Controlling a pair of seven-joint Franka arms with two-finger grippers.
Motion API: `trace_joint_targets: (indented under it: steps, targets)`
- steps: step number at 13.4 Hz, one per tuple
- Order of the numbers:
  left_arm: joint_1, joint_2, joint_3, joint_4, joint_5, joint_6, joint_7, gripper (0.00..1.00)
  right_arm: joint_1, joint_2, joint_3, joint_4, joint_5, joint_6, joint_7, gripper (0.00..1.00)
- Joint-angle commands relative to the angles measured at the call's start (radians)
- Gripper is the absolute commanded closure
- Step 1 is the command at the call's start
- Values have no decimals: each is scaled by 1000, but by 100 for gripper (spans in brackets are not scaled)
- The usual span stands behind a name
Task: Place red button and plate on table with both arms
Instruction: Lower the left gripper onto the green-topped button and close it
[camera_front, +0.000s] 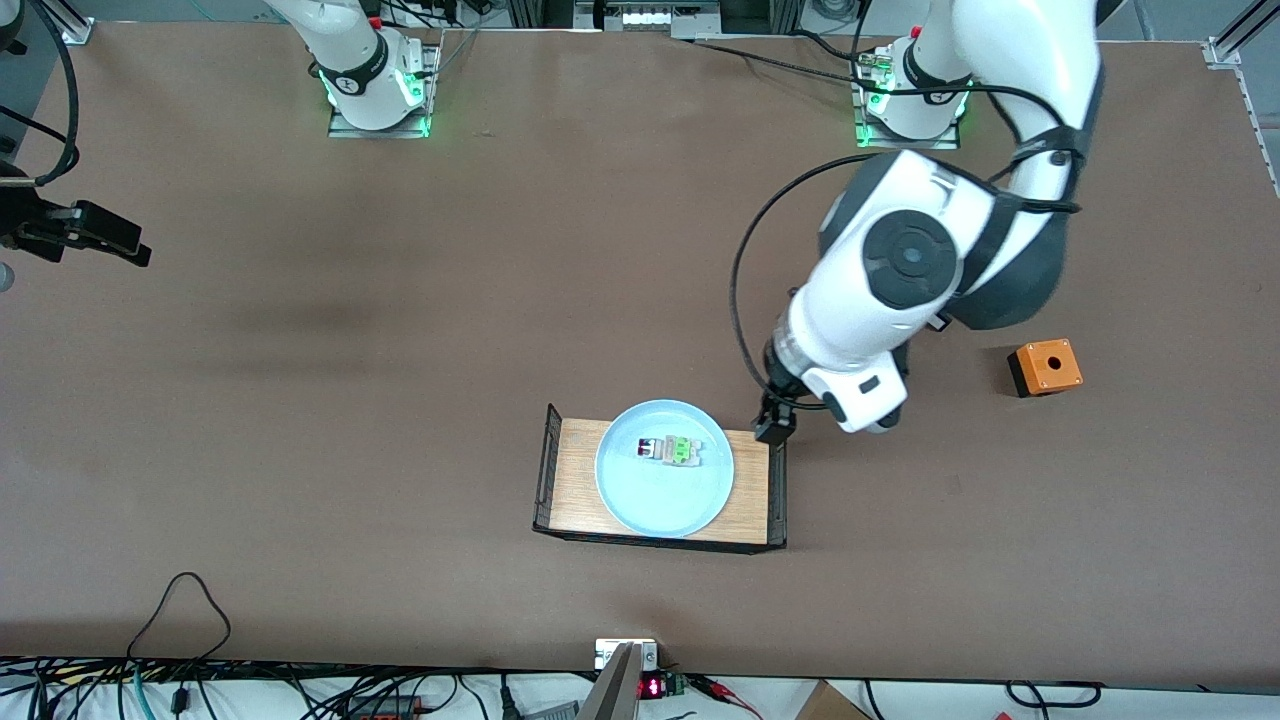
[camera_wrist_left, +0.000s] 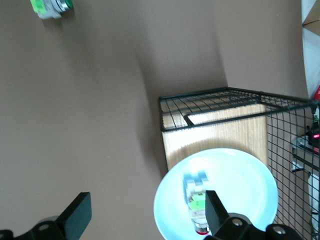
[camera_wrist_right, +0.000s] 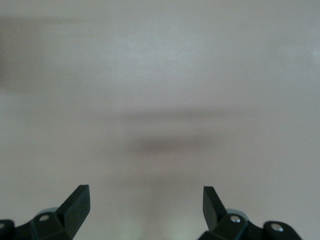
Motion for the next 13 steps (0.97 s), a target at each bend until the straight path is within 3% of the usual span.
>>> trace_joint_targets:
  steps: [1, 5, 11, 13]
  targets:
    - [-115, 55, 106, 58, 22, 76, -78, 0, -9, -14, 4, -12, 3, 5, -5, 0]
    - [-219, 99, 224, 57, 22, 271, -107, 0, -10, -14, 3, -12, 3, 8, -5, 0]
    - [-313, 193, 321, 60, 24, 342, -69, 0, -10, -14, 3, -12, 3, 9, -5, 0]
    - [-327, 231, 343, 116, 24, 356, -73, 0, -10, -13, 3, -12, 3, 9, -5, 0]
